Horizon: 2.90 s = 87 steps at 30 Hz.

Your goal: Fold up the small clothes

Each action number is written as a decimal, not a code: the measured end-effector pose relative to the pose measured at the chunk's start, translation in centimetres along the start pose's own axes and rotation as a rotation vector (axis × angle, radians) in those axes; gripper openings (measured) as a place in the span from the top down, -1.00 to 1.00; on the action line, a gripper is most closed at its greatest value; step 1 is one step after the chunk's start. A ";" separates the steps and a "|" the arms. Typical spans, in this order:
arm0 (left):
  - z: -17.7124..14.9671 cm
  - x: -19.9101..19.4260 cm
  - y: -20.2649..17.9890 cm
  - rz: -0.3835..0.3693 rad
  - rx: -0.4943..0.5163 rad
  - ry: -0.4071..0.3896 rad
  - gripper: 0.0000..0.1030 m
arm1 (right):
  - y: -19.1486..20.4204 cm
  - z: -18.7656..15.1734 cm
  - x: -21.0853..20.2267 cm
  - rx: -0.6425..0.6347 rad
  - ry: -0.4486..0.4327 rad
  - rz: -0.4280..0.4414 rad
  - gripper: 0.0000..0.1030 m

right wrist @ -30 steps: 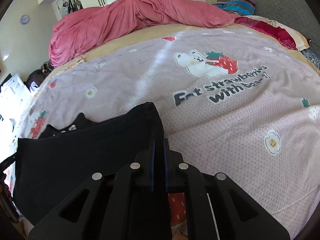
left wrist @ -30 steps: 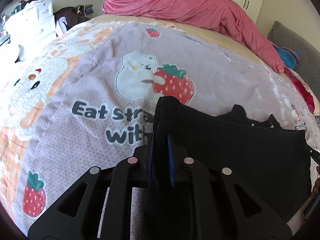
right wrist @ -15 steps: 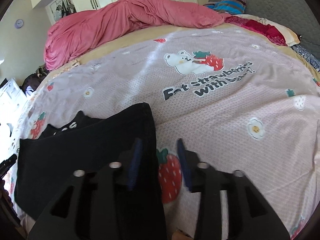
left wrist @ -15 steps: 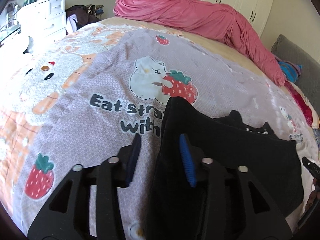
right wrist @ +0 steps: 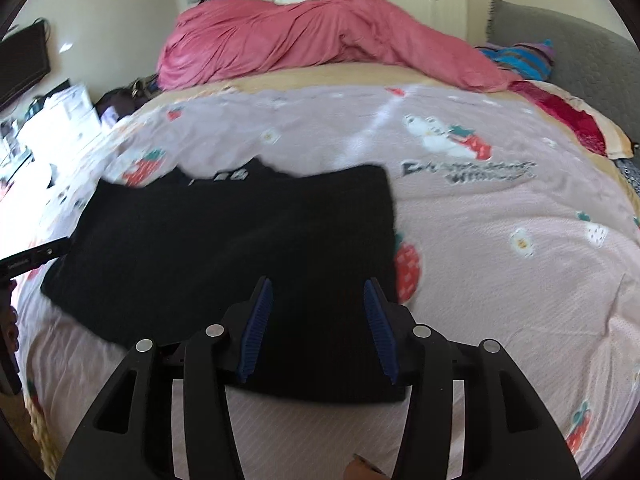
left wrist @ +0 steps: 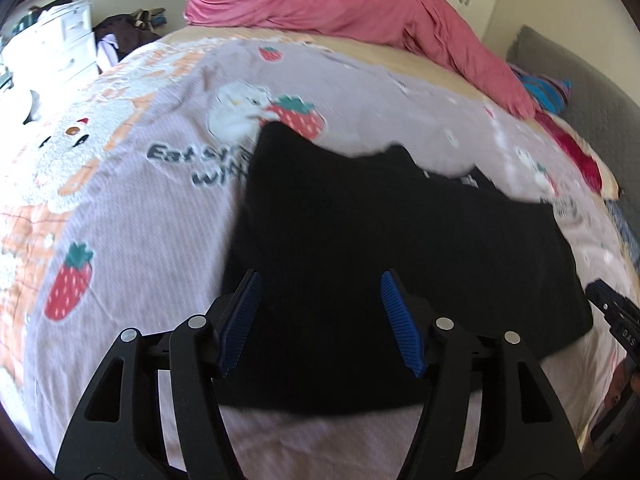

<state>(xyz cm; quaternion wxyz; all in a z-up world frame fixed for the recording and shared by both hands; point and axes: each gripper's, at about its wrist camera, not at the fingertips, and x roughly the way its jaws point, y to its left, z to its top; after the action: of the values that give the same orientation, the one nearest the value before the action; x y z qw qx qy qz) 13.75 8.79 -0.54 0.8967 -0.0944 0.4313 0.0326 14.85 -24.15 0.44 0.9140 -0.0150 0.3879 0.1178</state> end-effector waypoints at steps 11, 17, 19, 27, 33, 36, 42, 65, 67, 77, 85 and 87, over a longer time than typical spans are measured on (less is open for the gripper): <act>-3.3 0.5 0.6 0.003 0.000 0.037 -0.14 | -0.2 -3.4 1.7 0.058 0.165 -0.020 0.09; -3.7 -0.2 0.5 0.004 -0.009 0.020 -0.14 | -0.2 -3.9 1.1 0.063 0.148 -0.024 0.09; -3.8 -0.5 0.4 0.003 -0.010 0.015 -0.15 | -0.1 -4.0 0.8 0.055 0.142 -0.023 0.01; -3.9 -1.8 0.6 -0.009 -0.030 0.008 -0.27 | -0.6 -4.1 -0.9 0.093 0.107 -0.027 -0.40; -4.1 -2.0 0.6 -0.011 -0.043 0.014 -0.42 | -1.7 -3.9 -2.2 0.146 0.080 -0.015 -0.65; -4.2 -2.3 0.5 -0.016 -0.047 0.016 -0.49 | -2.0 -3.8 -3.0 0.161 0.057 -0.018 -0.84; -4.4 -2.8 0.2 -0.014 -0.043 0.020 -0.82 | -2.3 -3.8 -4.0 0.182 0.022 -0.010 -0.91; -4.7 -5.6 0.4 0.001 -0.034 0.001 -0.82 | 3.2 -2.8 -5.0 0.055 0.011 0.052 -0.91; -4.7 -5.8 0.7 0.005 -0.040 -0.003 -0.82 | 4.0 -2.5 -5.0 0.035 0.010 0.060 -0.91; -4.1 -7.2 2.8 0.040 -0.061 -0.037 -0.82 | 8.1 -0.7 -4.7 -0.045 -0.006 0.114 -0.91; -3.7 -7.4 5.1 0.070 -0.097 -0.047 -0.82 | 12.0 0.3 -4.0 -0.122 -0.009 0.155 -0.91; -3.5 -7.4 5.7 0.079 -0.104 -0.048 -0.82 | 13.0 0.5 -3.8 -0.138 -0.008 0.171 -0.91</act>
<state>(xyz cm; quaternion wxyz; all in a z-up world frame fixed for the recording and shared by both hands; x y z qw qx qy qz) 5.61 13.88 2.29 0.8986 -0.1232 0.4108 0.0927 9.69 -12.21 4.30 0.8989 -0.0444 0.3751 0.2221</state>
